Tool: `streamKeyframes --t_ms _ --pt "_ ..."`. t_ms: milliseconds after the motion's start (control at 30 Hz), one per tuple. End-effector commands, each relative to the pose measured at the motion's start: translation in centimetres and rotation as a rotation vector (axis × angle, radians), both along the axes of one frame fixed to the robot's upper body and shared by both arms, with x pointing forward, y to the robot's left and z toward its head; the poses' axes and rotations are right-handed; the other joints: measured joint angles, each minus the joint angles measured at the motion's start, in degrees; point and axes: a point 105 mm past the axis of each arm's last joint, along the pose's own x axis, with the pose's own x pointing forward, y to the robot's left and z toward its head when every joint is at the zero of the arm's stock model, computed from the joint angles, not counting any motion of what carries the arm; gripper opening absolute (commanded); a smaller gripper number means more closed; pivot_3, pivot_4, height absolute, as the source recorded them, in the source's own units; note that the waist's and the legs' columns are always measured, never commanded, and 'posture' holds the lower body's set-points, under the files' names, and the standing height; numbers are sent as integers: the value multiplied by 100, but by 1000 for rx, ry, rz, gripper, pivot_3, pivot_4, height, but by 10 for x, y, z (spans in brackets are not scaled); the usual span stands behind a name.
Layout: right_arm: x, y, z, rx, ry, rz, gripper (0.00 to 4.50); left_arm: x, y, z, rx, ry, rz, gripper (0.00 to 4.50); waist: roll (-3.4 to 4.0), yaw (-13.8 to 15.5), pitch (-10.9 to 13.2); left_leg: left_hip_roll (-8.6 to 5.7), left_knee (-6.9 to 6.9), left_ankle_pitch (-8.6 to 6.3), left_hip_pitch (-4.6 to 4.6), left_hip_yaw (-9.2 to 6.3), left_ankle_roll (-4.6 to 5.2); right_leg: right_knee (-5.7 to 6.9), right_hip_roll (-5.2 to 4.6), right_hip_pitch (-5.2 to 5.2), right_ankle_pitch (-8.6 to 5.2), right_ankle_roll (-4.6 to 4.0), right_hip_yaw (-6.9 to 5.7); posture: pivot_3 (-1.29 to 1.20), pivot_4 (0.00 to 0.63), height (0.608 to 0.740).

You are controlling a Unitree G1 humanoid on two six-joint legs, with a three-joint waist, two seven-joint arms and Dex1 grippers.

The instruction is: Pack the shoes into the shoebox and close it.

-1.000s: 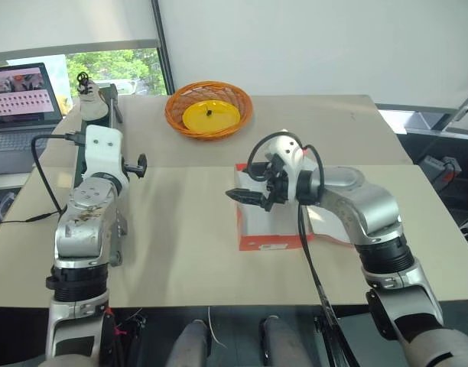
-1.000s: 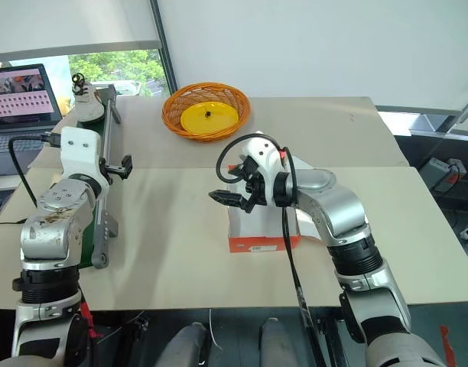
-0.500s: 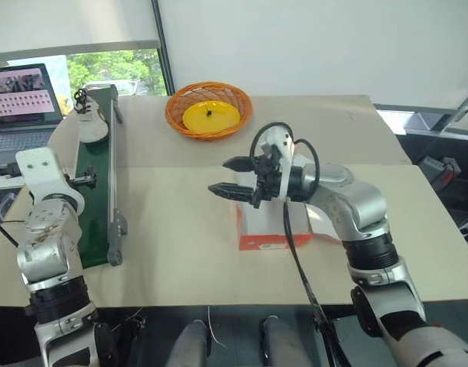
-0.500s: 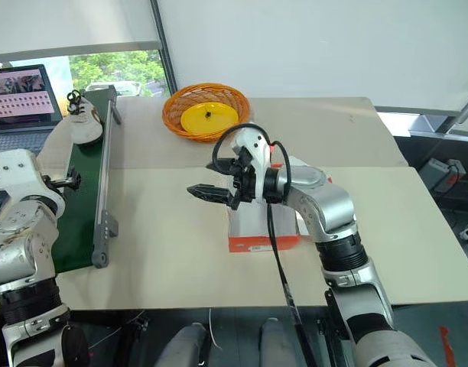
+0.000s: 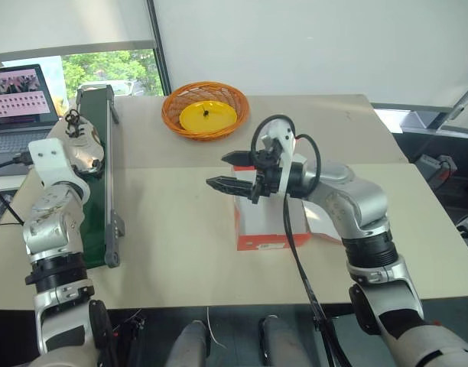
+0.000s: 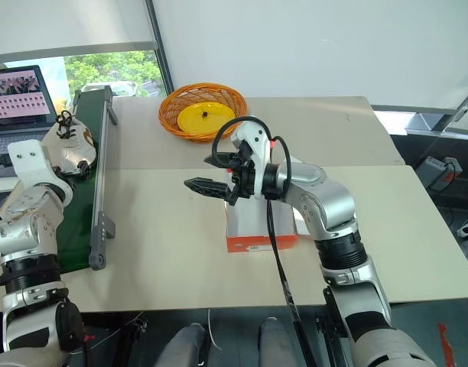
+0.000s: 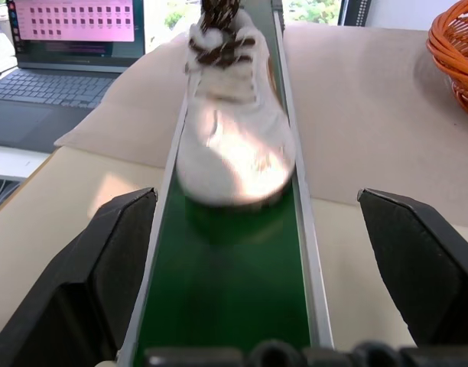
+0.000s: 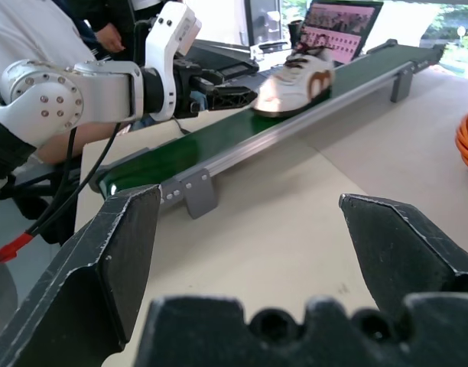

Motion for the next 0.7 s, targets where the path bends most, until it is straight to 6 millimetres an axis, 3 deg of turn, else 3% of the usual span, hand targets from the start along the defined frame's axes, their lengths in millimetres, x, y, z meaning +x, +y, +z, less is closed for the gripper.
streamKeyframes --t_ms 33,200,300,433,533,700 --pt "-5 -6 14 31 -56 -10 4399 -1 11 18 18 -51 50 4500 0 4 0 0 0 0 0 0 0 -1 0 0 0 0 -1 0 150 740" --pt "-6 -7 12 23 -52 -18 4399 -6 23 8 -35 -34 97 4500 0 1 0 1 0 0 1 0 0 1 0 -2 0 0 0 0 150 740" --pt "-7 -7 12 23 -55 -21 4399 -8 24 -12 -149 24 108 4500 0 0 0 1 0 0 1 0 0 0 0 -1 0 0 0 0 150 740" --pt "-7 -7 14 10 -70 -21 4500 -8 17 -24 -223 65 82 3562 0 10 0 0 0 0 1 0 0 2 0 0 0 0 -1 0 150 740" --pt "-9 -7 15 8 -75 -19 4500 -9 13 -25 -298 52 80 2502 0 19 0 0 0 0 4 -1 0 3 0 3 0 0 -1 0 150 740" --pt "-10 -5 16 4 -79 -16 4500 -5 -5 -11 -368 -26 21 925 -1 35 0 1 1 2 8 -1 -3 5 1 6 0 0 -1 0 150 740"
